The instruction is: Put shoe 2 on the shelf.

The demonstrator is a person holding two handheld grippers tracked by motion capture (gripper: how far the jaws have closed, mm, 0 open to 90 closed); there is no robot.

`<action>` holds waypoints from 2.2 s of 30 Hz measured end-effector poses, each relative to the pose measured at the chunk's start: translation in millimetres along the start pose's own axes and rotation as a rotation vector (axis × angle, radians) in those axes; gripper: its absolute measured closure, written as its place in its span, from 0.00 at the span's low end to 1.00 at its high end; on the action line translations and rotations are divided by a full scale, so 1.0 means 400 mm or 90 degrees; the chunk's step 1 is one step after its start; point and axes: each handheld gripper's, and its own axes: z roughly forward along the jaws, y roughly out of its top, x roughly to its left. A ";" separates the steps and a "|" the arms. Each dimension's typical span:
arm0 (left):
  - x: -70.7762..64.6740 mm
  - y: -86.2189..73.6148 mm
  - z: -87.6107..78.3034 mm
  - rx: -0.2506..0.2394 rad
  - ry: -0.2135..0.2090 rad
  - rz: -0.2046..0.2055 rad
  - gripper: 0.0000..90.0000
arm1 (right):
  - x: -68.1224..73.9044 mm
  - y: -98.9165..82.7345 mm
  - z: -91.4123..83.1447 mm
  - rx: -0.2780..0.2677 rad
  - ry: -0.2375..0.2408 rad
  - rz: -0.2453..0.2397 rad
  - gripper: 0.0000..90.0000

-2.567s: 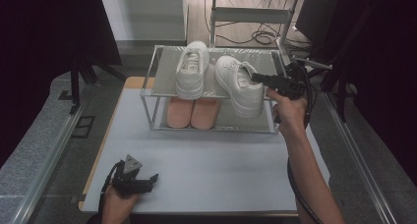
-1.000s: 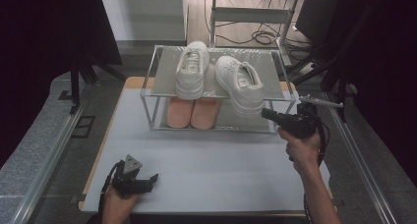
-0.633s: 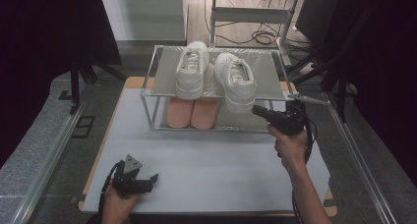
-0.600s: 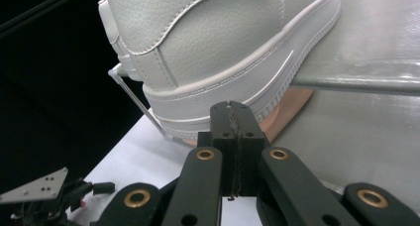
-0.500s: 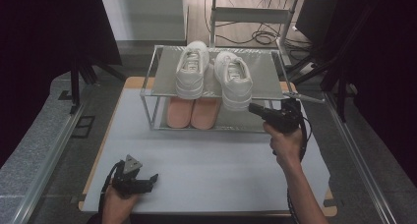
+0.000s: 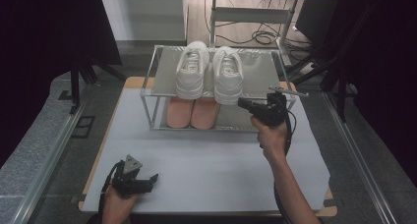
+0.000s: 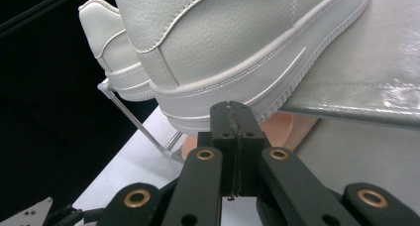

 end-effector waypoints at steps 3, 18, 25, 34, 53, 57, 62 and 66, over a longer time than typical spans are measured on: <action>0.000 0.000 0.000 0.001 0.000 0.001 0.15 | 0.001 0.002 0.013 0.000 -0.001 0.000 1.00; 0.001 0.000 -0.001 0.002 0.000 0.001 0.15 | 0.023 0.014 0.080 0.010 0.002 -0.002 0.99; 0.000 0.000 0.000 0.001 -0.001 0.000 0.15 | 0.039 0.014 0.103 0.010 0.003 -0.013 0.99; 0.000 0.000 -0.001 0.000 0.000 0.002 0.15 | 0.043 0.012 0.098 0.020 -0.010 -0.046 0.93; -0.003 -0.001 -0.001 -0.004 0.005 0.007 0.16 | 0.024 -0.038 -0.005 0.053 -0.043 -0.143 0.58; -0.004 -0.001 -0.001 -0.006 0.006 0.004 0.16 | 0.020 -0.054 -0.027 0.063 -0.057 -0.181 0.51; -0.005 -0.001 -0.001 -0.006 0.006 0.005 0.16 | 0.010 -0.070 -0.057 0.070 -0.075 -0.215 0.46; -0.005 -0.001 -0.001 -0.007 0.006 0.005 0.16 | 0.000 -0.078 -0.079 0.074 -0.074 -0.222 0.42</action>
